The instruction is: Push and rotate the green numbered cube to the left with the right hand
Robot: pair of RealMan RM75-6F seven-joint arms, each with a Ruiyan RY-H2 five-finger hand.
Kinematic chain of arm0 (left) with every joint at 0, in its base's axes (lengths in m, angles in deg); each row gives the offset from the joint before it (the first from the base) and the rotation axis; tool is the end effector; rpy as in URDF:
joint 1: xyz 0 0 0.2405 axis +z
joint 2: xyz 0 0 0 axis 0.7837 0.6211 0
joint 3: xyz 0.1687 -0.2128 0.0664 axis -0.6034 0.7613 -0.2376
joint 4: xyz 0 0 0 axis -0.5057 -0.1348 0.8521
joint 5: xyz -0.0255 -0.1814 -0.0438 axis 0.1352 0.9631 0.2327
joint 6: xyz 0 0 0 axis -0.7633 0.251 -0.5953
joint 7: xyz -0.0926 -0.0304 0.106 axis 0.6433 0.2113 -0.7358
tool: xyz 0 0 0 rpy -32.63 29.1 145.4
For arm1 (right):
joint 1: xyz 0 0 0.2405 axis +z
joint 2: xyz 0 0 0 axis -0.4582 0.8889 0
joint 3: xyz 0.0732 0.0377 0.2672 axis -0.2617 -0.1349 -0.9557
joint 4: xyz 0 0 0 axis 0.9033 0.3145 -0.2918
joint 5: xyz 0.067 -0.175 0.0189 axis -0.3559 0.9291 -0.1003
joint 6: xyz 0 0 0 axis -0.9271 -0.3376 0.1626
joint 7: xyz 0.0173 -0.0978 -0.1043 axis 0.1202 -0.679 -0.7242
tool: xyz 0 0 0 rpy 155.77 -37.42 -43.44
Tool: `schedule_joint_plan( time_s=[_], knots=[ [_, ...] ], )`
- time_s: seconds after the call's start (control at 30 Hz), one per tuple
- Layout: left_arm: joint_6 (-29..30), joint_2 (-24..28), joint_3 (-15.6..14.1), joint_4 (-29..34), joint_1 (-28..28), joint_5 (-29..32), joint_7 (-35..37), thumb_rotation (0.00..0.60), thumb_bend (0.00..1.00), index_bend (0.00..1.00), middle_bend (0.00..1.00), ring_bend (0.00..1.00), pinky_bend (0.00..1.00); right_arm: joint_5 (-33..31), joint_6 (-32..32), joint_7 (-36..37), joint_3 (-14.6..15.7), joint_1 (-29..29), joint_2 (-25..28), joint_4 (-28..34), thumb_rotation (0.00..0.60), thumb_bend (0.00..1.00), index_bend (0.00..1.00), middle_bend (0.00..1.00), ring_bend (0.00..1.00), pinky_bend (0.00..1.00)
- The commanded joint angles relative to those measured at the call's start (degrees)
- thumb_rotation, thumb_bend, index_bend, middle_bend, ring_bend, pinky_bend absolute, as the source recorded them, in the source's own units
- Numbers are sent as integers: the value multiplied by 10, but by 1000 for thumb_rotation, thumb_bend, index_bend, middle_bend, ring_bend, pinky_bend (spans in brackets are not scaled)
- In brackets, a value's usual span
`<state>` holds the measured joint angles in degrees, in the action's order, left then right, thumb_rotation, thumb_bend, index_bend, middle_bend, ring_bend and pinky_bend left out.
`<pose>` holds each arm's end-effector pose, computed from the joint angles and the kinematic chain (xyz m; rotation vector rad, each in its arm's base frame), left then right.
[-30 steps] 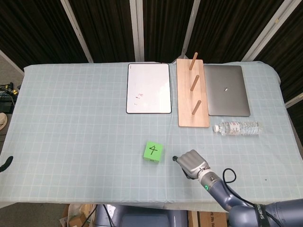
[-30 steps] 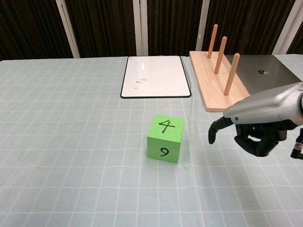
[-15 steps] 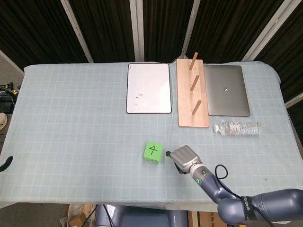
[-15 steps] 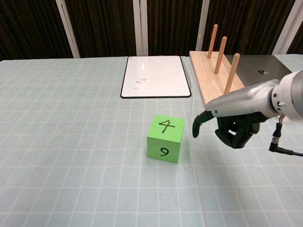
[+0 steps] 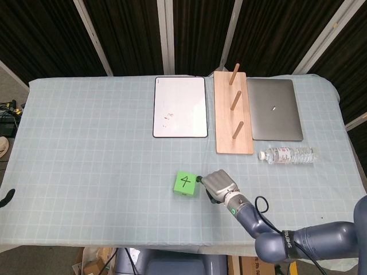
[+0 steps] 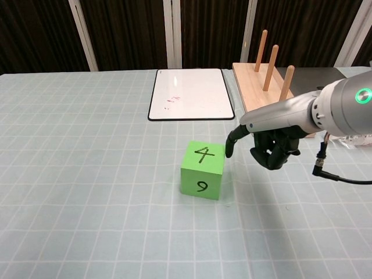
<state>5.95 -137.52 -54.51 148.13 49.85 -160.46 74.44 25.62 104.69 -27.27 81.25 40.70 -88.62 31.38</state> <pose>-0.3331 0.1735 0.2275 -1.1838 -0.8680 -0.8936 -0.0852 -0.3176 0.0385 2.1712 -1.0965 0.4361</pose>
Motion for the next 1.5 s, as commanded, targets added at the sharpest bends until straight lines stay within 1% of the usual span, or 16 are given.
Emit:
schedule_joint_plan(
  time_s=[0.03, 0.33, 0.47, 0.7, 0.93, 1.23, 1.5],
  knots=[
    [-1, 1, 0, 0, 0, 2, 0, 600, 306, 105, 18, 0, 0, -8, -8, 10, -2, 5, -1, -6, 600, 817, 223, 834, 850, 694],
    [-1, 3, 1, 3, 1, 3, 4, 600, 306, 105, 17, 0, 0, -24, -41, 35, -9, 28, -3, -36, 600, 818, 222, 834, 850, 694],
    [-2, 5, 2, 4, 2, 6, 7, 600, 306, 105, 16, 0, 0, -46, -51, 41, -16, 50, -24, -72, 600, 818, 223, 834, 850, 694],
    [-4, 5, 3, 4, 1, 9, 6, 600, 306, 105, 15, 0, 0, -62, -59, 48, -17, 71, -46, -101, 600, 818, 223, 834, 850, 693],
    [-5, 6, 5, 4, 1, 12, 9, 600, 306, 105, 14, 0, 0, -60, -72, 64, -22, 84, -64, -118, 600, 818, 223, 834, 850, 694],
    [-7, 7, 5, 4, 1, 14, 9, 600, 306, 105, 13, 0, 0, -52, -63, 67, -32, 110, -98, -131, 600, 818, 223, 834, 850, 693],
    [-8, 8, 6, 4, 1, 16, 13, 600, 307, 105, 13, 0, 0, -72, -48, 60, -41, 138, -143, -170, 600, 818, 223, 834, 850, 694]
  ],
)
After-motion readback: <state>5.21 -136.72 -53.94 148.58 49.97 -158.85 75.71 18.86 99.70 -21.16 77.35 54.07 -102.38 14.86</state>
